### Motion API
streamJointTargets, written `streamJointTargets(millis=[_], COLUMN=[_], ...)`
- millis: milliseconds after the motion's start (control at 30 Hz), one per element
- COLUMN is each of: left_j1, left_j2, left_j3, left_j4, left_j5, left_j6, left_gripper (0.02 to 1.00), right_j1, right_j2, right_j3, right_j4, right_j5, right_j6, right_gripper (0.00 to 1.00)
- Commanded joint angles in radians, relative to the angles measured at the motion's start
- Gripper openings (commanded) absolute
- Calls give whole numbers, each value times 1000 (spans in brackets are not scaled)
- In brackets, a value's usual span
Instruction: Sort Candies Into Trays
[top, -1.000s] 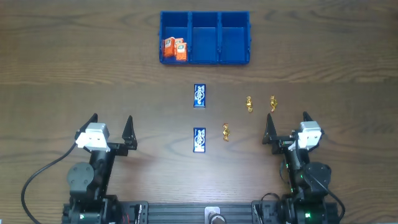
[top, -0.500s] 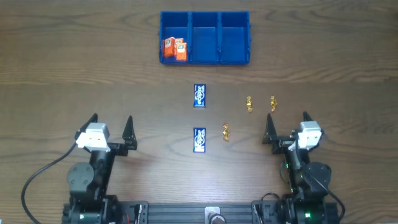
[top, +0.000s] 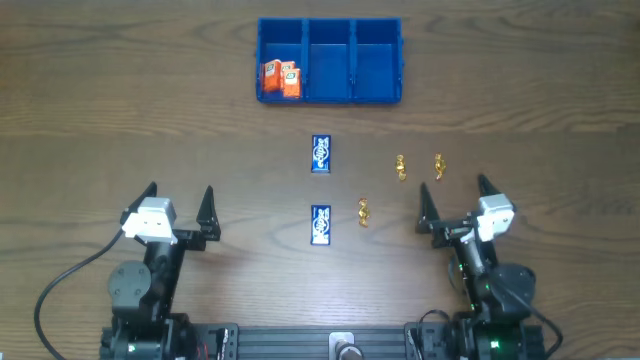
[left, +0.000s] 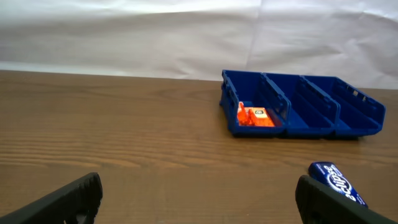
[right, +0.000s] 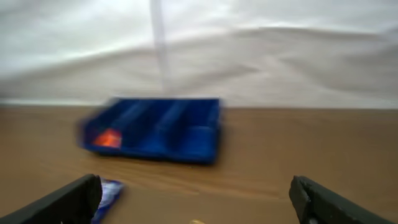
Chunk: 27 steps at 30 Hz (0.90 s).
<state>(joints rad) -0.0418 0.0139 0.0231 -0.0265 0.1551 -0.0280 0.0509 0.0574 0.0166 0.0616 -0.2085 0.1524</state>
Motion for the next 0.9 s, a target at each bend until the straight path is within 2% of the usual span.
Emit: streamJointTargets(millis=[33, 167, 233, 367, 433, 600, 733, 800, 900], left_j1=[4, 4, 4, 4, 4, 4, 4, 4, 4], left_j2=[-9, -9, -9, -9, -9, -9, -9, -9, -9], left_j3=[-18, -18, -18, -18, -18, -18, -18, -18, -18], left_j4=[-37, -37, -37, -37, -37, -37, -37, -37, -37], left_j5=[19, 19, 19, 19, 19, 19, 19, 19, 19], left_j6=[6, 6, 6, 6, 6, 6, 6, 6, 6], left_gripper=[996, 998, 998, 998, 998, 998, 996, 998, 998], right_j1=[-13, -10, 1, 82, 148, 336, 478, 528, 602], right_j2=[296, 598, 711, 921, 1011, 1196, 1320, 1367, 1445], right_j3=[187, 389, 475, 662, 757, 961, 1056, 1064, 1064], right_j4=[32, -14, -79, -238, -344, -622, -784, -815, -830], right_j5=[-481, -796, -842, -818, -726, -389, -128, -55, -2], right_j6=[163, 162, 155, 155, 155, 167, 291, 364, 450], right_gripper=[998, 998, 998, 998, 998, 998, 998, 998, 998])
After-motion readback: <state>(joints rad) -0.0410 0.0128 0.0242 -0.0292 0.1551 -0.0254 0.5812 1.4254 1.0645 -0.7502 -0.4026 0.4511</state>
